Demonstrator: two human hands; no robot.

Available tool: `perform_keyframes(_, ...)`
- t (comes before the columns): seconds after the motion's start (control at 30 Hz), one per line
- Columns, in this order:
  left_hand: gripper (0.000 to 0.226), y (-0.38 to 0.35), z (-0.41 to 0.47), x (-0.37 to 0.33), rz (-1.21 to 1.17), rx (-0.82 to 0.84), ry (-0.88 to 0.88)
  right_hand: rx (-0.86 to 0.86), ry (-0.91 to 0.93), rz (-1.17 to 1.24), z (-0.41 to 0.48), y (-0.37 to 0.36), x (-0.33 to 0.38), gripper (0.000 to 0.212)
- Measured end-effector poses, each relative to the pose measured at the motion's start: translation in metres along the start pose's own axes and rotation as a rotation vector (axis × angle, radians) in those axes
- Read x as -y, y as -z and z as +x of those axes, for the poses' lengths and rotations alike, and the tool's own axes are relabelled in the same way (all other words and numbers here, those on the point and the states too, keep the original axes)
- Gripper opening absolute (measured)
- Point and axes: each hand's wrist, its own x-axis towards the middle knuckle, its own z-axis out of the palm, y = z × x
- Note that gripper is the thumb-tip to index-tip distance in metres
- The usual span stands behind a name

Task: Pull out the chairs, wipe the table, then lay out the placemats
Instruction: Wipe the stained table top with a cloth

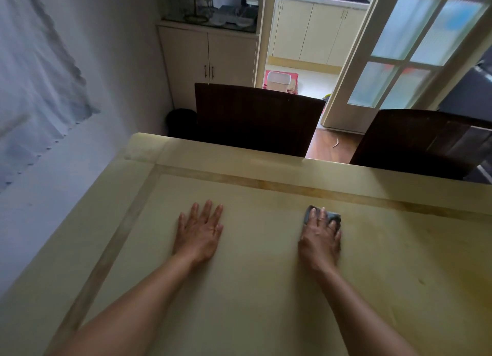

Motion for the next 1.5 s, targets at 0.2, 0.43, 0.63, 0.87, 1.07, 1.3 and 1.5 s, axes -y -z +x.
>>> perform_keyframes(0.2, 0.055, -0.005, 0.004, 0.002, -0.036, -0.029, 0.005, 0.041, 0.314, 0.055, 0.003, -0.025, 0.108, 0.066)
perform_keyframes(0.43, 0.059, -0.005, 0.002, 0.002, -0.005, -0.025, 0.003, 0.233, 0.534, 0.113, 0.030, -0.030, 0.177, 0.062)
perform_keyframes(0.63, 0.059, -0.007, 0.006, 0.002, -0.030, -0.029, 0.028, 0.121, 0.482, 0.121, 0.055, -0.027, 0.152, 0.061)
perform_keyframes(0.87, 0.066, -0.008, 0.003, 0.000, -0.018, -0.064, 0.048, -0.045, 0.215, 0.065, 0.094, -0.003, 0.032, 0.059)
perform_keyframes(1.07, 0.055, 0.011, 0.026, -0.014, 0.007, -0.091, -0.011, -0.007, 0.010, 0.002, 0.102, 0.011, -0.018, 0.058)
perform_keyframes(1.3, 0.055, 0.012, 0.068, -0.023, -0.032, -0.079, -0.052, -0.039, -0.028, 0.005, 0.110, 0.007, 0.006, 0.060)
perform_keyframes(1.5, 0.067, 0.006, 0.069, -0.022, -0.081, -0.129, -0.034, 0.028, 0.302, 0.096, 0.110, -0.014, 0.113, 0.057)
